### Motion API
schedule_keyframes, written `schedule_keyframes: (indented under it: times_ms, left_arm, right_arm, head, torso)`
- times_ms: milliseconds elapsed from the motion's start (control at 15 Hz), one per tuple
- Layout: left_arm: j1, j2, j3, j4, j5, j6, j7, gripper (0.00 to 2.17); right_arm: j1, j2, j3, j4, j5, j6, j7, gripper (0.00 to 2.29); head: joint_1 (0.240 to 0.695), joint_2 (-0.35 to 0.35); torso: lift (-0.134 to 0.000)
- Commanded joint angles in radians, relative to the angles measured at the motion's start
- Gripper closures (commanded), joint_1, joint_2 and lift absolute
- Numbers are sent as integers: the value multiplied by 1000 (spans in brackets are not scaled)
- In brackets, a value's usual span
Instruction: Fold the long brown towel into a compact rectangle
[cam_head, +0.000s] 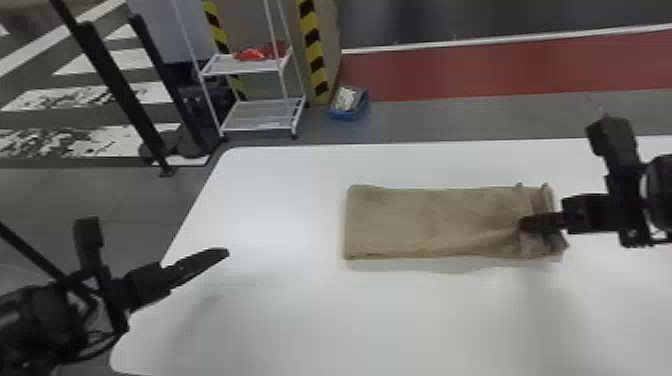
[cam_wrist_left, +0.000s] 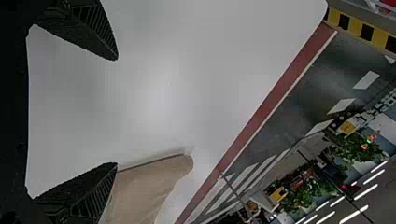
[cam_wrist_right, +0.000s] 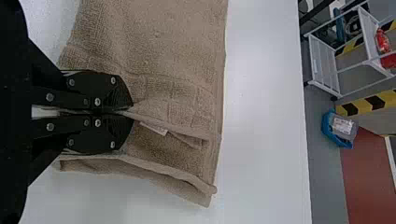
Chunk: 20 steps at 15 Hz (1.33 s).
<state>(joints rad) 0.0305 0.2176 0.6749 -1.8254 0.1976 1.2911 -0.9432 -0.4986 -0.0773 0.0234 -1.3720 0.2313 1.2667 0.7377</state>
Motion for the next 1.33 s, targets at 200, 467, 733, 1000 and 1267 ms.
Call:
schedule_keyframes:
  times_ms: [200, 467, 733, 1000, 1267]
  left_arm:
    - [-8, 2, 0, 15, -1, -16, 1, 80]
    - [-8, -1, -2, 17, -4, -19, 1, 80]
    - [-4, -4, -2, 17, -1, -22, 1, 80]
    - [-1, -7, -2, 17, -1, -22, 0, 80]
    - [-1, -4, 2, 15, -1, -22, -3, 80]
  right_arm:
    - [2, -6, -11, -18, -10, 3, 0, 448]
    - [-9, -4, -10, -24, -12, 6, -1, 424]
    - [-20, 5, 24, -2, -9, -22, -12, 424]
    - [-31, 11, 52, 22, 8, -37, -12, 427]
    - [-31, 10, 44, 24, 10, -37, -4, 434]
  head:
    - [695, 229]
    - [695, 228]
    - [695, 229]
    - [695, 241]
    - [695, 246]
  torso:
    - [-124]
    - [-124]
    - [-124]
    - [-124]
    - [-124]
